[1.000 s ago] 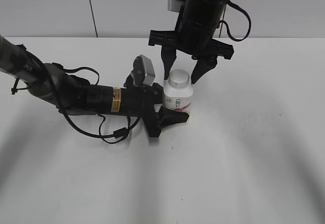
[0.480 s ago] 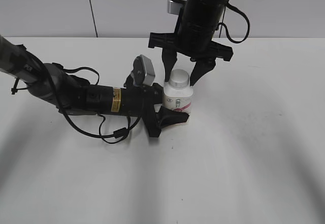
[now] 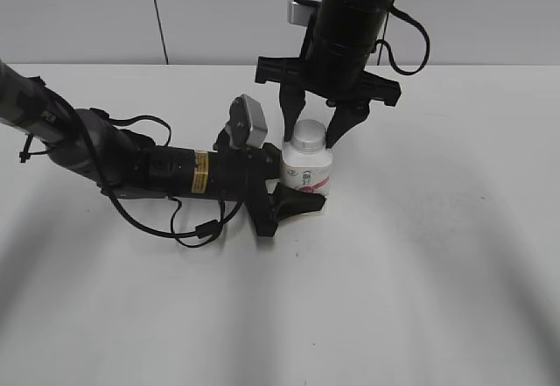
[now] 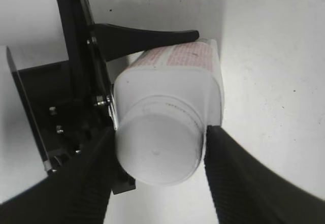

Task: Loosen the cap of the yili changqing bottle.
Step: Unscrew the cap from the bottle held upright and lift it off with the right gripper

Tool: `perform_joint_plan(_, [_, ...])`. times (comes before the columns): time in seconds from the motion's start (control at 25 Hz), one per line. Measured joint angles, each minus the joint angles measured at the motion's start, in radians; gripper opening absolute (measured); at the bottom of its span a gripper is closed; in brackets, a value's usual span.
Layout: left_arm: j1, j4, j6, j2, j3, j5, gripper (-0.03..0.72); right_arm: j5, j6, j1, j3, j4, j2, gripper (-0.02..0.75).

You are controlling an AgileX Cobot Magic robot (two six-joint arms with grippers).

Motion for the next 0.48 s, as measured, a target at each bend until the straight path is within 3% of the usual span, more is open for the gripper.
perform_joint_plan(0.12, [0.000, 0.000, 0.000, 0.000, 0.000, 0.000, 0.419, 0.000, -0.003, 0.000, 0.000, 0.001, 0.000, 0.398])
perform_joint_plan(0.48, [-0.001, -0.002, 0.000, 0.000, 0.000, 0.002, 0.418, 0.000, -0.056, 0.000, 0.000, 0.001, 0.000, 0.398])
